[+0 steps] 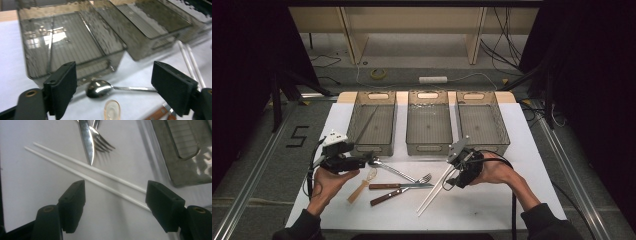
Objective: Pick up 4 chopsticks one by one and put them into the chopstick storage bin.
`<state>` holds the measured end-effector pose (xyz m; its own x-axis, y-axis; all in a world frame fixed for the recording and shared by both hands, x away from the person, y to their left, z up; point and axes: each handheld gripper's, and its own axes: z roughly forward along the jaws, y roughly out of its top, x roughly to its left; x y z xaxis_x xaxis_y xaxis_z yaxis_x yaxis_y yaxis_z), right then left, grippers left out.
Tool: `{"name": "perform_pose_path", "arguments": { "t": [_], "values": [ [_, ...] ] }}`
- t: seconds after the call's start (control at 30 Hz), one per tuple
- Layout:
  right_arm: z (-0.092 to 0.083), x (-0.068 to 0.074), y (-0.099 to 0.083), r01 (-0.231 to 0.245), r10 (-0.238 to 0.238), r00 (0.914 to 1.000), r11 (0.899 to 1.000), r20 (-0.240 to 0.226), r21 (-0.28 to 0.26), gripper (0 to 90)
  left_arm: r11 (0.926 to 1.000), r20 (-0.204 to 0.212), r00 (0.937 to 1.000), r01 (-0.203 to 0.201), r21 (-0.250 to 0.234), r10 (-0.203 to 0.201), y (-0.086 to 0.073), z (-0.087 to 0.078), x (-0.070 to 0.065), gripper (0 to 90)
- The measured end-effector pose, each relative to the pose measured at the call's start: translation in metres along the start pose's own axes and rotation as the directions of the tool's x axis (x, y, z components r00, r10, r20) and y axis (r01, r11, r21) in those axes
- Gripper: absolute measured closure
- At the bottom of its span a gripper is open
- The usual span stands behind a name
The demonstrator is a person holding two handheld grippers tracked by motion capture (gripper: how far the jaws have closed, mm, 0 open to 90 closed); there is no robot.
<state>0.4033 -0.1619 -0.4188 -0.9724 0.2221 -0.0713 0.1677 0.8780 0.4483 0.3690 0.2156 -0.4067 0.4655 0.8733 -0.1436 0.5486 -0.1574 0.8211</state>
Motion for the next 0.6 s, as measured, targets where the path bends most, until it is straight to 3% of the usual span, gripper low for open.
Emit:
{"name": "perform_pose_path", "arguments": {
  "t": [0.17,0.27,0.47,0.6],
  "values": [
    [0.011,-0.004,-0.001,0.015,-0.015,0.9999,0.999,0.001,0.047,33.6,0.9993,0.092,0.9958,0.009,-0.037,-0.005,-0.012,-0.012,-0.011,19.2],
    [0.014,-0.005,-0.001,0.018,-0.018,0.9998,0.998,-0.005,0.060,34.0,0.9983,0.105,0.9943,-0.013,-0.056,0.019,-0.016,-0.018,-0.016,18.8],
    [0.019,-0.010,-0.002,0.019,-0.018,0.9997,0.996,-0.015,0.083,35.5,0.9977,0.151,0.9886,0.002,-0.068,0.008,-0.026,-0.021,-0.024,18.8],
    [0.025,-0.011,-0.001,0.026,-0.024,0.9996,0.994,-0.018,0.107,36.4,0.9975,0.164,0.9862,-0.010,-0.071,0.021,-0.032,-0.021,-0.032,18.0]
  ]
}}
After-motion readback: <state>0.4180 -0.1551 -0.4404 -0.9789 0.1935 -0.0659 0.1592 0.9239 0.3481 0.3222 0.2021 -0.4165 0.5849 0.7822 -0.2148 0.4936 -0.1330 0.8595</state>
